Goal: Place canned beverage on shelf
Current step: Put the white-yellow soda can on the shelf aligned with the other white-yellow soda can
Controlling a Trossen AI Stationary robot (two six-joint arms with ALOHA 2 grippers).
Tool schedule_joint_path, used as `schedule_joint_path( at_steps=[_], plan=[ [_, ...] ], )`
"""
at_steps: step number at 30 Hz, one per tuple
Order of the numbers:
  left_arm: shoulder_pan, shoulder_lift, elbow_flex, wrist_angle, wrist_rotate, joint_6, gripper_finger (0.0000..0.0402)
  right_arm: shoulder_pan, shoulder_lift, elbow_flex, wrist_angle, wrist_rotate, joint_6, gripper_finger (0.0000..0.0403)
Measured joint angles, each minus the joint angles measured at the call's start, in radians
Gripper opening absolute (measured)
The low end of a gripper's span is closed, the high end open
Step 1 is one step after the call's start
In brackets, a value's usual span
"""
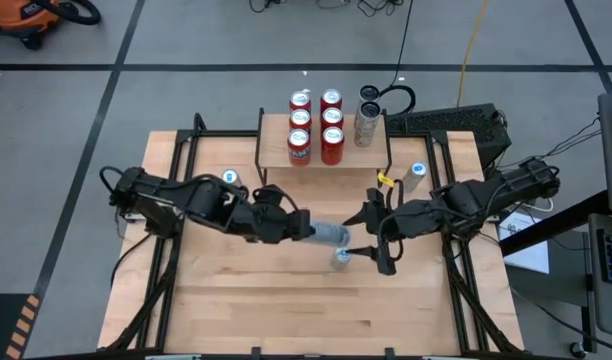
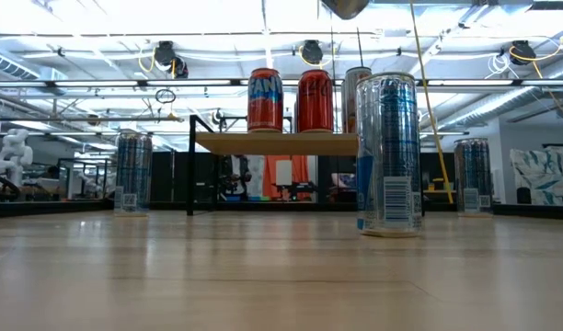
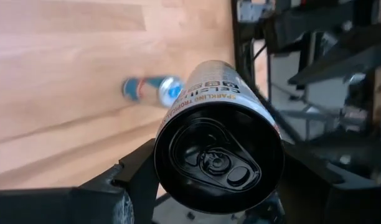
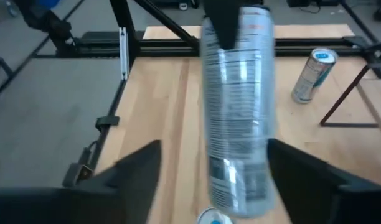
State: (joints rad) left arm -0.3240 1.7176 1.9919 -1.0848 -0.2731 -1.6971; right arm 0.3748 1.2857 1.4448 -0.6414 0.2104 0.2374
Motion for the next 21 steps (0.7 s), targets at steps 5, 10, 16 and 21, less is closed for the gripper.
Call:
schedule_joint_path(
  at_steps=[5, 10, 16, 21],
  plan=[
    [0.021, 0.000, 0.000, 0.042, -0.013, 0.000, 0.0250, 0.001, 0.022, 0.000, 0.001, 0.097, -0.071, 0.0359],
    [0.024, 0.000, 0.000, 0.080, -0.019, 0.000, 0.0250, -0.014, 0.042, 0.000, 0.000, 0.153, -0.127, 0.0394],
    [0.024, 0.001, 0.000, 0.088, -0.054, -0.043, 0.0250, -0.020, 0.077, 0.000, 0.000, 0.102, -0.188, 0.0392],
    [0.024, 0.012, 0.000, 0.102, -0.065, -0.052, 0.0250, -0.020, 0.105, 0.000, 0.001, 0.125, -0.230, 0.0392]
  ],
)
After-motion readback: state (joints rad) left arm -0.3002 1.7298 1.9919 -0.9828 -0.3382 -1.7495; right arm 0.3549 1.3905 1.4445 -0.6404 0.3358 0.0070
